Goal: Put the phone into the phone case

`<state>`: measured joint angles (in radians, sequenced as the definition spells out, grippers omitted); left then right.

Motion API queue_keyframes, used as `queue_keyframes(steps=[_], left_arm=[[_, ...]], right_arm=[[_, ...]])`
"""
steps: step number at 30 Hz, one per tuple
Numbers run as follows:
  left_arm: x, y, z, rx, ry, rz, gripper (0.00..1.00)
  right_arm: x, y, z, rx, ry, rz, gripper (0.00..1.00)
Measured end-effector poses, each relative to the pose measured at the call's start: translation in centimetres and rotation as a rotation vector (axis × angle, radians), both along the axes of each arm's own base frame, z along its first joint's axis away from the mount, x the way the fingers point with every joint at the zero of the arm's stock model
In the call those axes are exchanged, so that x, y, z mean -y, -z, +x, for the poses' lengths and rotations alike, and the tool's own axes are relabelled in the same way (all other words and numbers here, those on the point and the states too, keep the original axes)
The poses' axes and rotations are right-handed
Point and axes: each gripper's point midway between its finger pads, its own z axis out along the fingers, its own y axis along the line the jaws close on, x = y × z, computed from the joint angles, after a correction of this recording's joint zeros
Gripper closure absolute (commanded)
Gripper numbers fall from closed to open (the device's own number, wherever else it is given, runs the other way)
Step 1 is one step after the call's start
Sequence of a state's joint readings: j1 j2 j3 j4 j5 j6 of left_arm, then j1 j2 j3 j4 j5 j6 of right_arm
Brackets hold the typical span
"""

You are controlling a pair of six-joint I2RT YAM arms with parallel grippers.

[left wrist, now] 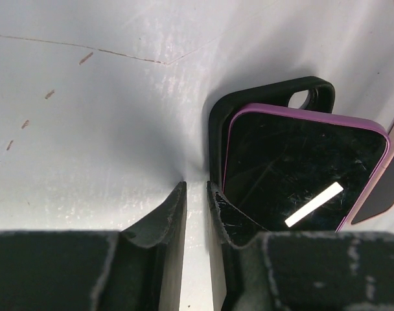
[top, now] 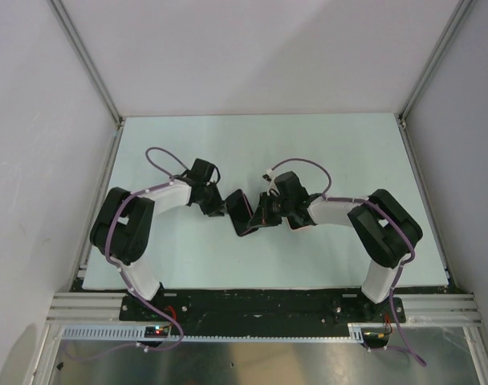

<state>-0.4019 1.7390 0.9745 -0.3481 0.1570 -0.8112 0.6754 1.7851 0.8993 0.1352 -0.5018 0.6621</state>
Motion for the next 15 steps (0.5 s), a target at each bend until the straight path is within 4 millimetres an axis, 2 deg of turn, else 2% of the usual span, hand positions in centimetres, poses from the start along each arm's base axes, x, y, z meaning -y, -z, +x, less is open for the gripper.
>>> queue_keyframes(steps=[10, 15], left_arm=[[0.0, -0.1, 0.2, 0.002, 0.003, 0.007, 0.76], [-0.3, -0.4, 1.1, 0.036, -0.012, 0.037, 0.74]], right_arm=[[0.4, 0.3, -0.2, -0.029, 0.016, 0.007, 1.0], [0.7, 0.4, -0.5, -0.043, 0.028, 0.009, 1.0]])
